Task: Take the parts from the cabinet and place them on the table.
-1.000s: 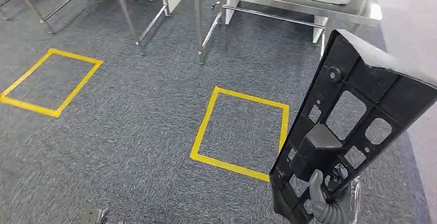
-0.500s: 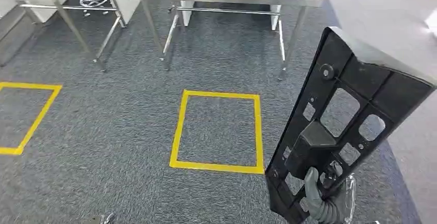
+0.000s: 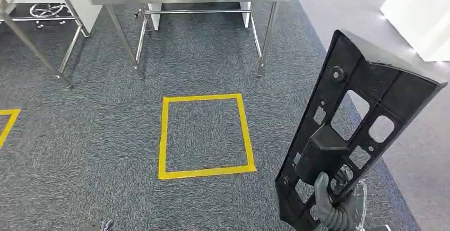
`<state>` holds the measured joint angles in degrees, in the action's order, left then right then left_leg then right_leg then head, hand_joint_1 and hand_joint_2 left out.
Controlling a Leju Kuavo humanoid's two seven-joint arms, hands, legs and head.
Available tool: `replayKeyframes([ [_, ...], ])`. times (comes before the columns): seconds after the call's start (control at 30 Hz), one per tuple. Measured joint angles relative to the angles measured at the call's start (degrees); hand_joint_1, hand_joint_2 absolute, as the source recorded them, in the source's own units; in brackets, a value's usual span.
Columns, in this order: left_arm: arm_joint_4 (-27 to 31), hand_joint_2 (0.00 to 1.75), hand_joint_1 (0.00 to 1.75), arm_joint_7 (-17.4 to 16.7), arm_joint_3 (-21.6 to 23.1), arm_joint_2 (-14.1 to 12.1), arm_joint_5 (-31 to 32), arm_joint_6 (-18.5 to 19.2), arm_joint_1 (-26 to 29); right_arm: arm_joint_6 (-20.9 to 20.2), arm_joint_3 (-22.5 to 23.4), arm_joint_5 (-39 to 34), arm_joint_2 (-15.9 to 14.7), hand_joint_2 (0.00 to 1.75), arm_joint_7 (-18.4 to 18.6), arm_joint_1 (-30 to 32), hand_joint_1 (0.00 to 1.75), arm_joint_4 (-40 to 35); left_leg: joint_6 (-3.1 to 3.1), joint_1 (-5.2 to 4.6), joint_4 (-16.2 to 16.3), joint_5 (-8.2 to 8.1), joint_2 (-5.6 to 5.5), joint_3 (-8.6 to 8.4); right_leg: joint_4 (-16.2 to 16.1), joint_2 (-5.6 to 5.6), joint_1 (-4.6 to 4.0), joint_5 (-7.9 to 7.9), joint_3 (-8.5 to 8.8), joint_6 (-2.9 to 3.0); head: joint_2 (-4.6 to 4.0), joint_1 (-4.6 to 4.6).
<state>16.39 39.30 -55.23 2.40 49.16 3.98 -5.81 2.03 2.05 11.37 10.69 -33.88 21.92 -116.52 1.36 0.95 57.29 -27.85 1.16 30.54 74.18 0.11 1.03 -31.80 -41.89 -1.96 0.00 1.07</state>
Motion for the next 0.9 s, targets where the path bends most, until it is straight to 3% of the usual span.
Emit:
replayKeyframes([
  [0.07,0.0,1.75,0.0,0.1,-0.1,0.0,0.0,0.2,-0.1,0.0,0.0,0.0,0.0,1.75,0.1,0.0,1.75,0.0,-0.33,0.0,0.0,-0.22,0.37,-0.43,-10.5,-0.27,0.05,4.93,5.99,0.32,0.0,0.02],
  [0.1,0.0,1.75,0.0,0.1,-0.1,0.0,0.0,0.2,-0.1,0.0,0.0,0.1,0.0,1.75,0.1,0.0,1.75,0.0,-0.57,0.0,0.0,-0.38,0.47,-0.64,-15.2,-0.67,-0.03,5.65,8.48,0.65,0.0,0.07],
  [0.13,0.0,1.75,0.0,0.1,-0.1,0.0,0.0,0.1,-0.1,0.0,-0.1,0.1,0.0,1.75,0.2,-0.1,1.75,0.0,-0.92,-0.43,0.1,-0.54,0.52,-0.58,-15.6,-0.9,-0.54,5.05,8.81,0.83,0.0,0.0],
  [0.23,0.0,1.75,0.0,0.1,-0.3,0.0,0.0,0.1,-0.2,0.0,-0.3,0.1,0.0,1.75,0.2,0.0,1.75,-0.1,-2.0,-0.29,-0.2,-0.81,0.64,-0.82,-15.7,-0.36,-0.85,4.78,8.55,1.72,0.0,-0.02],
  [0.3,0.2,1.75,0.0,0.3,-0.3,0.0,0.0,0.1,-0.3,0.4,-0.5,0.3,-0.1,1.75,0.2,0.0,1.75,-0.4,-2.74,-0.13,0.7,-1.44,0.16,-1.0,-16.6,-0.23,-0.21,4.92,9.51,2.58,0.0,-0.09],
  [0.33,0.2,1.75,0.0,0.3,-0.3,0.1,0.0,0.2,-0.3,0.8,-0.7,0.5,-0.1,1.75,0.2,-0.1,1.75,-0.4,-2.8,-0.13,3.3,-3.06,-0.23,0.23,-16.7,-0.21,-0.21,4.71,9.75,3.05,0.0,-0.37],
  [0.4,0.2,1.75,0.0,0.3,-0.3,0.0,0.2,0.1,-0.1,2.1,-1.0,1.2,-0.1,1.75,1.4,-0.3,1.75,-0.5,-3.0,-0.07,13.2,-7.48,-0.62,5.47,-16.6,-0.09,-0.42,4.31,10.09,3.54,0.0,-0.5],
  [0.43,0.2,1.75,0.0,0.3,-0.3,0.0,0.3,0.1,0.1,2.7,-1.1,1.5,-0.1,1.75,2.0,-0.3,1.75,-0.5,-3.07,-0.07,17.3,-8.58,-0.66,7.92,-16.6,0.1,-0.56,4.11,10.26,3.64,0.0,-0.5],
  [0.47,0.2,1.75,0.0,0.3,-0.3,0.0,0.4,0.0,0.3,3.3,-1.1,1.7,-0.2,1.75,2.8,-0.3,1.75,-0.5,-3.02,-0.06,18.9,-8.22,-0.66,9.22,-16.6,0.33,-0.66,3.87,10.54,3.61,0.0,-0.5],
  [0.5,0.2,1.75,0.0,0.3,-0.3,0.0,0.5,0.0,0.4,3.8,-1.1,1.9,-0.2,1.75,3.5,-0.3,1.75,-0.5,-2.91,-0.07,17.7,-6.48,-0.66,9.13,-16.6,0.55,-0.7,3.54,10.99,3.56,0.0,-0.5],
  [0.53,0.2,1.75,0.0,0.3,-0.4,0.0,0.6,-0.1,0.5,4.2,-1.1,2.0,-0.3,1.75,3.9,-0.4,1.75,-0.5,-2.71,-0.07,13.9,-3.54,-0.67,7.8,-16.5,0.78,-0.74,3.13,11.59,3.45,0.0,-0.53],
  [0.6,0.2,1.75,0.0,0.3,-0.5,0.0,0.7,-0.1,0.7,4.5,-1.1,2.1,-0.4,1.75,4.2,-0.4,1.75,-0.5,-1.93,-0.22,3.6,2.64,-0.85,3.58,-16.5,0.9,-0.82,2.1,12.88,3.13,0.0,-0.57],
  [0.67,0.2,1.75,0.0,0.3,-0.7,-0.1,0.7,-0.2,0.7,4.8,-1.1,2.1,-0.5,1.75,4.4,-0.6,1.75,-0.5,-1.28,-0.69,1.3,0.86,-0.91,2.18,-16.3,1.18,-1.03,1.47,12.96,2.3,0.0,-0.55],
  [0.73,0.2,1.75,0.0,0.3,-0.7,-0.1,0.9,-0.2,0.9,4.9,-1.1,2.1,-0.7,1.75,4.4,-0.5,1.75,-0.4,-0.63,-0.77,0.8,0.57,-0.81,2.36,-16.2,1.12,-0.95,1.81,13.38,1.67,0.0,-0.48],
  [0.8,0.2,1.75,0.0,0.3,-0.8,0.0,1.1,-0.2,0.9,5.0,-1.2,2.2,-0.9,1.75,4.5,-0.6,1.75,-0.4,0.13,-0.36,-0.1,0.32,-0.95,0.2,-14.1,0.75,-0.7,1.72,12.99,1.26,0.0,-0.41],
  [0.83,0.2,1.75,0.0,0.3,-0.8,0.0,1.3,-0.2,0.9,5.0,-1.3,2.2,-1.0,1.75,4.5,-0.7,1.75,-0.4,0.55,-0.33,-0.4,-0.01,-0.94,-0.57,-11.4,0.54,-0.79,1.41,11.56,0.93,0.0,-0.11],
  [0.9,0.2,1.75,0.0,0.3,-0.9,0.0,1.4,-0.2,0.9,5.2,-1.3,2.2,-1.2,1.75,4.6,-0.9,1.75,-0.3,0.7,-0.33,-0.5,-0.89,-0.93,-1.49,-3.5,0.47,-0.45,-1.29,5.77,0.4,0.0,0.02],
])
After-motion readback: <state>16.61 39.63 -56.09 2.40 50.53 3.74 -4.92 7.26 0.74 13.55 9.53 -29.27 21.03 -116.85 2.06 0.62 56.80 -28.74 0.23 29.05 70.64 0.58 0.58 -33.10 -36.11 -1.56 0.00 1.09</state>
